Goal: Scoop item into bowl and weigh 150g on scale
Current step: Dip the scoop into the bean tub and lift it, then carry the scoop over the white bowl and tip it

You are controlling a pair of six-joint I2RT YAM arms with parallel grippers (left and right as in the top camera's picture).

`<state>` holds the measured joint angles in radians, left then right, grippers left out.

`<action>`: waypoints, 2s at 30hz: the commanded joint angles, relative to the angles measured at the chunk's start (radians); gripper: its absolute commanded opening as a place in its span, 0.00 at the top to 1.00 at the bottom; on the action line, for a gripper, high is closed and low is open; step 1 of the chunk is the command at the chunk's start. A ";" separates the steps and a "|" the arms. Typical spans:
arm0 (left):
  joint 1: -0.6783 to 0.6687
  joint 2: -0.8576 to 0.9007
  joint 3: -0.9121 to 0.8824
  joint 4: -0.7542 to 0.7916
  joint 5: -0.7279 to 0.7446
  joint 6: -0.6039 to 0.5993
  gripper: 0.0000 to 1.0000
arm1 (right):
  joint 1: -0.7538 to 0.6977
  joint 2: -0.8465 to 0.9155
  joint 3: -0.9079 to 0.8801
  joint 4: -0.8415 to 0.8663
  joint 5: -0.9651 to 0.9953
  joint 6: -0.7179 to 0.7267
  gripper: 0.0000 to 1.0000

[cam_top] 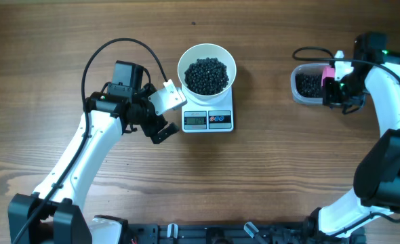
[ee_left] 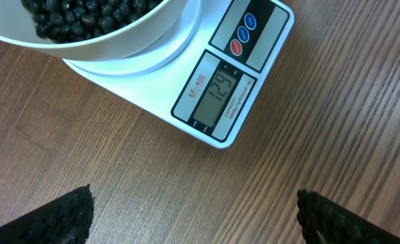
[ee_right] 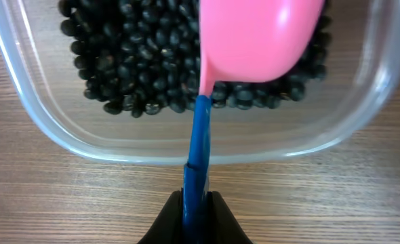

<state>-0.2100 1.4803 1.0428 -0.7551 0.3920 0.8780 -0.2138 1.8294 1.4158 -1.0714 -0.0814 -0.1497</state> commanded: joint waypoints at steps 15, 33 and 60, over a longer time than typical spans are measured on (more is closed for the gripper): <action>0.004 0.006 0.003 0.003 0.023 0.012 0.00 | 0.071 0.031 -0.005 -0.069 -0.162 -0.032 0.96; 0.004 0.006 0.003 0.003 0.023 0.012 0.00 | -0.118 0.029 0.082 -0.108 -0.285 -0.014 0.96; 0.004 0.006 0.003 0.003 0.023 0.012 0.00 | 0.174 0.029 0.304 -0.211 -0.723 -0.062 0.96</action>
<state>-0.2100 1.4803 1.0428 -0.7555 0.3920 0.8780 -0.1230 1.8423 1.6440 -1.2903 -0.8955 -0.2790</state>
